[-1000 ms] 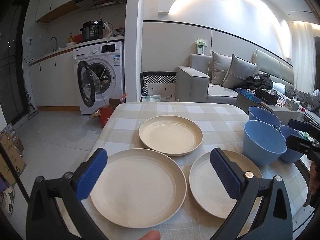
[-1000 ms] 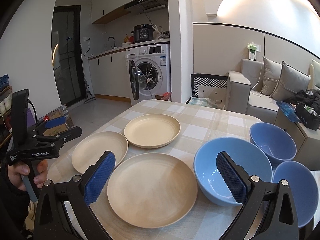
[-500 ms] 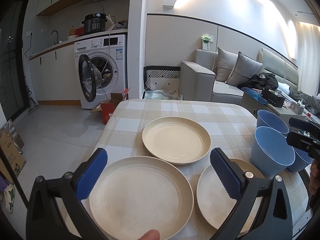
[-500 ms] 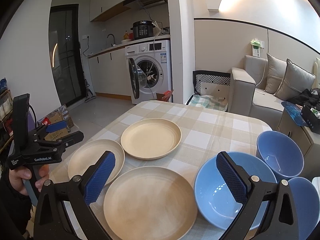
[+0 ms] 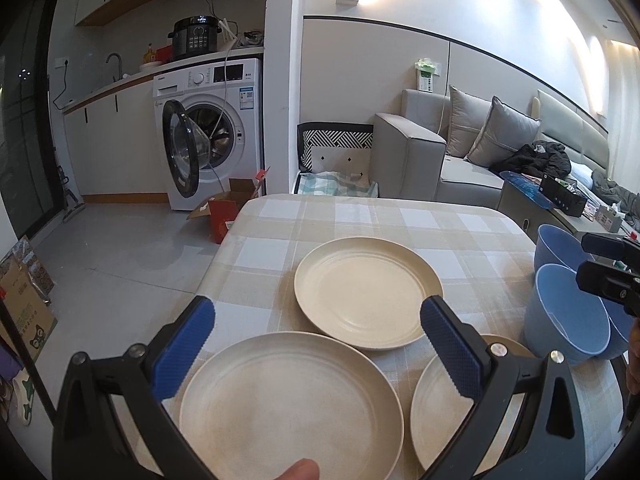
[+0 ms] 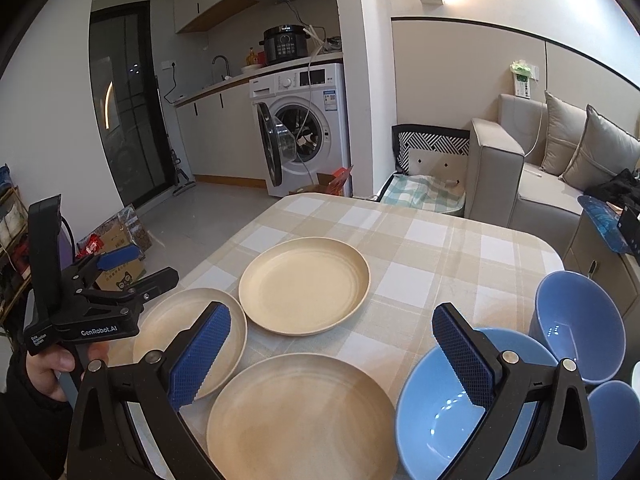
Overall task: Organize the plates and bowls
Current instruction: 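Move both grippers forward to the rim of a large cream plate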
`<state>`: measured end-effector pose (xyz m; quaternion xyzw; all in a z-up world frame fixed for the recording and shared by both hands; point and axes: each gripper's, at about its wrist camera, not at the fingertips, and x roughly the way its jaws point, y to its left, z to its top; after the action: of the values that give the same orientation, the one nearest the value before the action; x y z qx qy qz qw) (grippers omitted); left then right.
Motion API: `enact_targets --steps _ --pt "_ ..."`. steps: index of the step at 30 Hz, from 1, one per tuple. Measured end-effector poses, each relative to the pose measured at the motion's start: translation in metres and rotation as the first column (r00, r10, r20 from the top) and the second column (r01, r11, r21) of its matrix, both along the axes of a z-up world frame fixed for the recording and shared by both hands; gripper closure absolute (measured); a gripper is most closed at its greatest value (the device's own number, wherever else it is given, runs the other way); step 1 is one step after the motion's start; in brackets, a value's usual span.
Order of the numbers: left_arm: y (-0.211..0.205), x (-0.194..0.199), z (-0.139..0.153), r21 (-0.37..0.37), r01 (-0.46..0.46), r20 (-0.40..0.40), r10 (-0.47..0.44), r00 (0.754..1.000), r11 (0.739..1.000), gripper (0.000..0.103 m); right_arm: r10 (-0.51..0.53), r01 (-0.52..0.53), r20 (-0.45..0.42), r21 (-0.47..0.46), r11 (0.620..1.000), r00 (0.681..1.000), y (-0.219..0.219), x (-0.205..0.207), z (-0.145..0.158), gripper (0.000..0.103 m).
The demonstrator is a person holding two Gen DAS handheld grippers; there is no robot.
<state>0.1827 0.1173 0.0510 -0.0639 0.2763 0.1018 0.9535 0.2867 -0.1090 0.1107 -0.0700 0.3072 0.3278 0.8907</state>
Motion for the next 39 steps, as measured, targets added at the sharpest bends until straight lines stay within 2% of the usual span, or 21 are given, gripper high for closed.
enact_targets --steps 12,20,39 --pt "0.007 0.023 0.002 0.007 -0.003 -0.025 0.003 1.0 1.0 0.0 0.009 -0.011 -0.056 -0.03 0.999 0.998 0.026 0.037 -0.014 0.0" --pt "0.018 0.04 -0.002 -0.029 -0.015 -0.055 0.013 0.998 0.999 0.0 -0.02 0.016 -0.107 -0.037 0.999 0.994 0.037 0.061 -0.023 0.0" --pt "0.039 0.083 -0.033 -0.04 -0.05 -0.147 0.043 0.988 0.998 0.0 -0.088 0.067 -0.233 -0.1 0.993 0.969 0.072 0.111 -0.065 0.0"
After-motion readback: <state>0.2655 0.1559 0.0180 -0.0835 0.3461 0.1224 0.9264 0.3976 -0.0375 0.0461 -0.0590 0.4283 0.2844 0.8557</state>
